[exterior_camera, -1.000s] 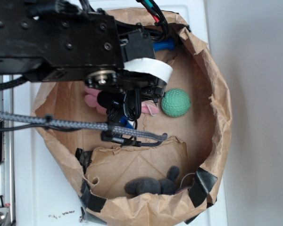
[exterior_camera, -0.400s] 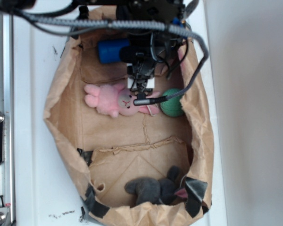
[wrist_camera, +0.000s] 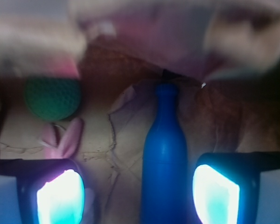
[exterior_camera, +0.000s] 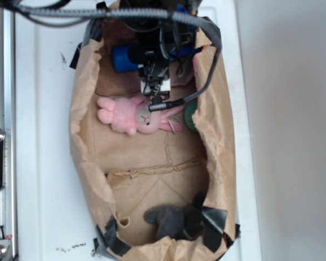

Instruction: Grab the blue bottle.

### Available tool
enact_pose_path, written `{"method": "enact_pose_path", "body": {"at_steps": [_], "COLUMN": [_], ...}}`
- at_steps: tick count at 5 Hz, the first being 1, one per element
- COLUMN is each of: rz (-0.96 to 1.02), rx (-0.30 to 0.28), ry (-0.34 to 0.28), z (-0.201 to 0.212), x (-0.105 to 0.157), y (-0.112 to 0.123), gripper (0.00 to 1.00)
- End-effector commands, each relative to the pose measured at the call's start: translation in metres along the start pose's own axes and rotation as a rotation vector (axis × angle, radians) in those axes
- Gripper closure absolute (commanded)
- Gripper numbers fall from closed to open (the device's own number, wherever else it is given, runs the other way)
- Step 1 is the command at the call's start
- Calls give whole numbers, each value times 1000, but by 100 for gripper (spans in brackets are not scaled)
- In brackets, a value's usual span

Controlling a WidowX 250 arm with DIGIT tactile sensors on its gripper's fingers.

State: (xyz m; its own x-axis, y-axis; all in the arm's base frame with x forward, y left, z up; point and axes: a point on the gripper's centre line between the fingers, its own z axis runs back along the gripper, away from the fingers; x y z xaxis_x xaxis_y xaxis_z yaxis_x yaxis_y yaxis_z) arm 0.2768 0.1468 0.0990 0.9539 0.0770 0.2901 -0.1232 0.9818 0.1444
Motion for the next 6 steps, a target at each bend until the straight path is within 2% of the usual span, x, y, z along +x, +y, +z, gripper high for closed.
{"method": "enact_pose_path", "body": {"at_steps": [1,4,5,6], "rz": [51,-45,-50,-52], "rx": [126,125,140,144], "ry": [-29,-56,-79,-89], "z": [-15,-52,-51,-47], "x": [10,8,3,-1], "y": [-4,-41,-45,-42], "gripper": [0,0,100,100]}}
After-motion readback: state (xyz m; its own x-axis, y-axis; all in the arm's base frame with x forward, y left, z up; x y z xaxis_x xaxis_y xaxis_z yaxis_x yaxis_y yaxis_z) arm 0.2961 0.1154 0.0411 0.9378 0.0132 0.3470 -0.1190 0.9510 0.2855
